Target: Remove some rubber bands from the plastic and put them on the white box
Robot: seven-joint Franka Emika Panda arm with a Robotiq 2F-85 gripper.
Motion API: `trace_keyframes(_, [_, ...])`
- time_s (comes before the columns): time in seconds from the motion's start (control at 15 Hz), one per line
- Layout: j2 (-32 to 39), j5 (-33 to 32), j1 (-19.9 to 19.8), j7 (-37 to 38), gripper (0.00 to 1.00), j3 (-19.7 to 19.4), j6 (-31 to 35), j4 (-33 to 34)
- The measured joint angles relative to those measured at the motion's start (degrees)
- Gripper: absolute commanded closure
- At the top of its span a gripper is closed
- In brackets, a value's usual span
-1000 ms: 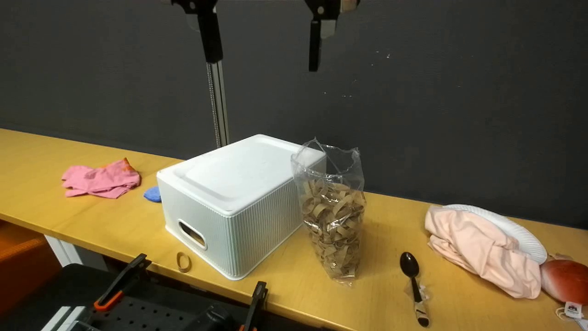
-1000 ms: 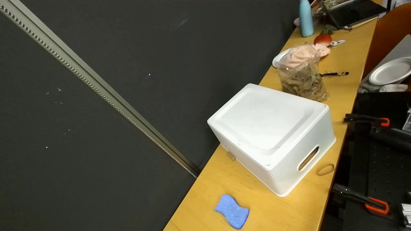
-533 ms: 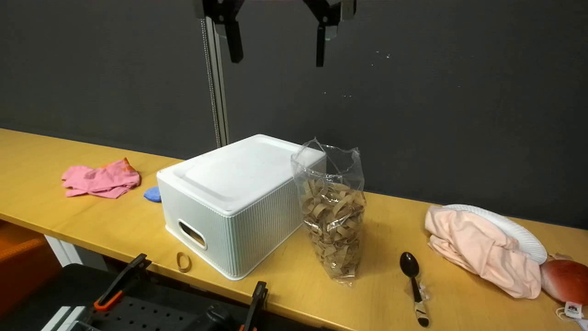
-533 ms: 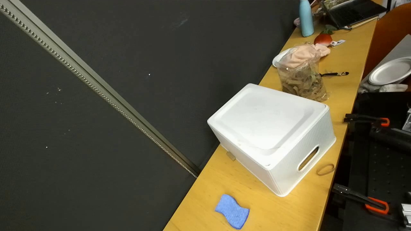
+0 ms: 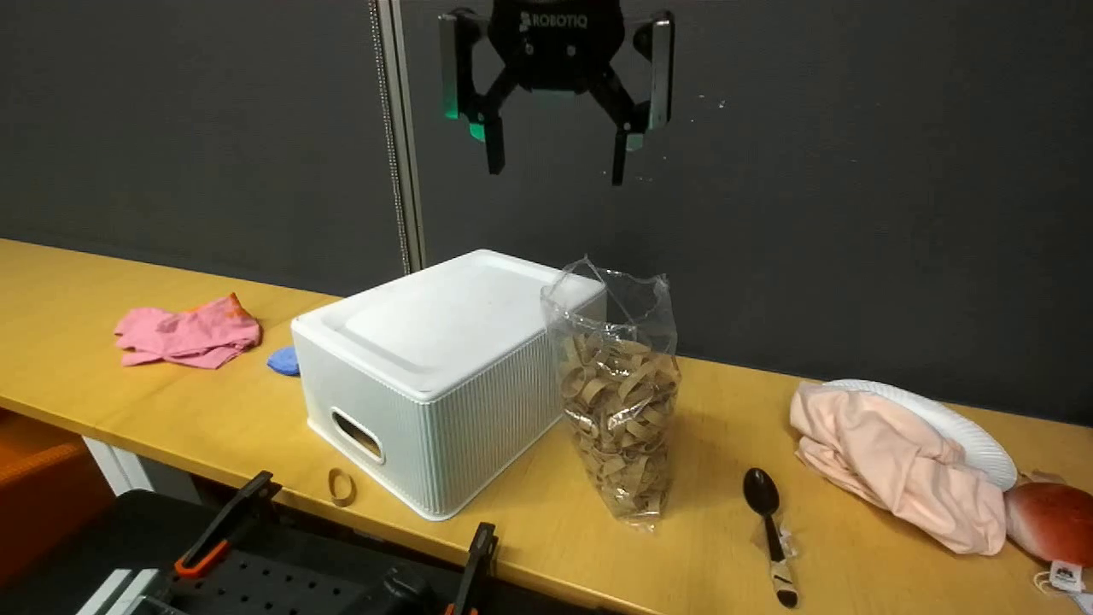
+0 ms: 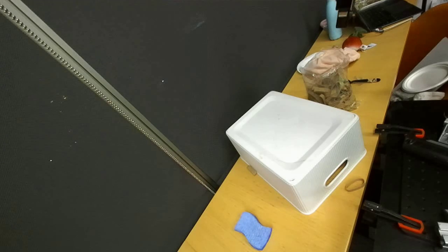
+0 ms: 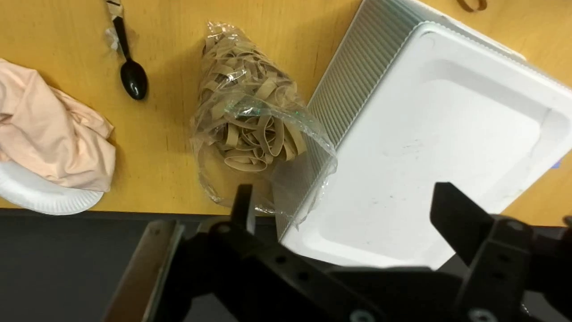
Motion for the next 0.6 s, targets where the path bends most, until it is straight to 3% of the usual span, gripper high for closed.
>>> trace_keyframes(0.6, [13.33,7.8,0.02,-5.46,0.0,-0.11,7.67,3.39])
